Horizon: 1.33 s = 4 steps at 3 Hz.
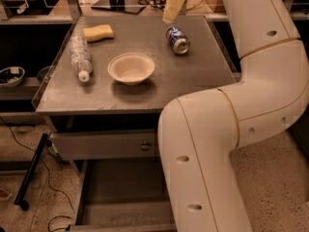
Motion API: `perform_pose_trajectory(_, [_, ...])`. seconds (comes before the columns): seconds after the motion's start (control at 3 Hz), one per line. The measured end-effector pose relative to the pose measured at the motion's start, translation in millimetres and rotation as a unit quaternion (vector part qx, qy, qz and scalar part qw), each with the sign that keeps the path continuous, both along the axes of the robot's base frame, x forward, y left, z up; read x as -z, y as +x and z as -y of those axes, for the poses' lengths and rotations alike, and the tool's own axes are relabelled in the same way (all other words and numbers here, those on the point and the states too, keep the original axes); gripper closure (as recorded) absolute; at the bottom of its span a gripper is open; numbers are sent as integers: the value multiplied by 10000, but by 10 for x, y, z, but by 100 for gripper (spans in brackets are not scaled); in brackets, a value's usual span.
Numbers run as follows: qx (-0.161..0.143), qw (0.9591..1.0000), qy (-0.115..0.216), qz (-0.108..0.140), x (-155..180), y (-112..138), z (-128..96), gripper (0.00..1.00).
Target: Place pepsi can into middle drawer
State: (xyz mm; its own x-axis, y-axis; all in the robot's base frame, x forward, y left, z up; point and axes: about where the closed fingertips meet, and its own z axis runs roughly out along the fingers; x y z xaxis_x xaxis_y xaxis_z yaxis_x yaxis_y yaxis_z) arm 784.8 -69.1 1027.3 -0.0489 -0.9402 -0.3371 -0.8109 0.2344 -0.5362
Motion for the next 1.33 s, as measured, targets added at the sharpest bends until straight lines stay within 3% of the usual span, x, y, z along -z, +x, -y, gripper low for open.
perform_pose_trajectory(0.67, [2,10000,-55,-74,126,55,28,0])
perform_pose_trajectory(1.0, [219,9987,-341,-317,459,145,327,0])
perform_pose_trajectory(1.33, [219,9987,-340,-318,461,146,328,0])
